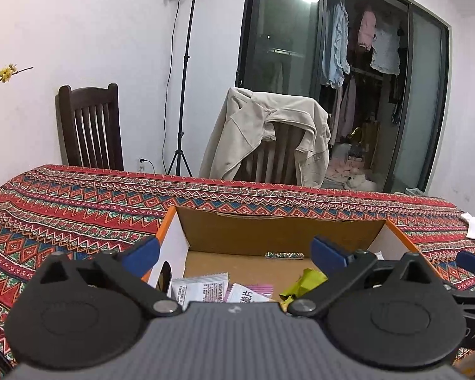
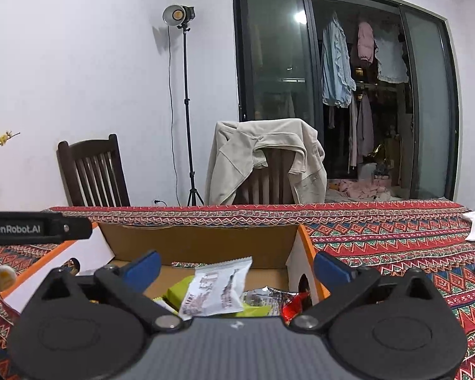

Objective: Organize snacks
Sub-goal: 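Carry both packets over the orange box and open both tools to drop them, then move both tools back over the remaining snack packets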

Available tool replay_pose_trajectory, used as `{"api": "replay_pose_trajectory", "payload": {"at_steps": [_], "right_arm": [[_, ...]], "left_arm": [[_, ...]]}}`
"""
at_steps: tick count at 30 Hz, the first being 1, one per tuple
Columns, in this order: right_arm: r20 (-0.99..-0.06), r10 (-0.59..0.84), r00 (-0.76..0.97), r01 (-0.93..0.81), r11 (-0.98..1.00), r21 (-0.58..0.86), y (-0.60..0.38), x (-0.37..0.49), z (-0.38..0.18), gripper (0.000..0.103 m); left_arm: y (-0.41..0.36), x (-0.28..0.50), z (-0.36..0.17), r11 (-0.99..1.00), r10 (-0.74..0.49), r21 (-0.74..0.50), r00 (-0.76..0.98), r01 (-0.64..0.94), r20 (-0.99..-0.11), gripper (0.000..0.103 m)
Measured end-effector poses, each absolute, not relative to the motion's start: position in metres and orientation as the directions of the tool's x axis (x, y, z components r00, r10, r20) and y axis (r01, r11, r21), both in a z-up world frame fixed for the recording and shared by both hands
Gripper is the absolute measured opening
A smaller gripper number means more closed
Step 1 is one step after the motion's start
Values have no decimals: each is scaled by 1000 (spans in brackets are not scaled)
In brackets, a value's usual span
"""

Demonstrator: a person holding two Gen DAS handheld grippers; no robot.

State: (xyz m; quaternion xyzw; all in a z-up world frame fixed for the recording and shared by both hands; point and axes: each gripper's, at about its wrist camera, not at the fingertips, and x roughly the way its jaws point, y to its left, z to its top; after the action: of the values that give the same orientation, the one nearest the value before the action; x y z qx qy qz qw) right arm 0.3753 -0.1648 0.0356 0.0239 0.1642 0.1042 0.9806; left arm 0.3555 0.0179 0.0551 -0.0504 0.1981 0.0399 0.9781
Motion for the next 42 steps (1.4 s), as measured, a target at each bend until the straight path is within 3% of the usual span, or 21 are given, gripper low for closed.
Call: {"api": "replay_pose_trajectory", "payload": {"at_steps": [18,42], "right_arm": [[-285,196,938,-197,980,25,-159,330,70,103],[-407,274,871,-285,958,36,-146,215,42,103]], "left_arm": [[21,298,102,989,75,-98,948,-110,-311,103],[91,171,45,987,103,-72,900,-147,-423,103]]}}
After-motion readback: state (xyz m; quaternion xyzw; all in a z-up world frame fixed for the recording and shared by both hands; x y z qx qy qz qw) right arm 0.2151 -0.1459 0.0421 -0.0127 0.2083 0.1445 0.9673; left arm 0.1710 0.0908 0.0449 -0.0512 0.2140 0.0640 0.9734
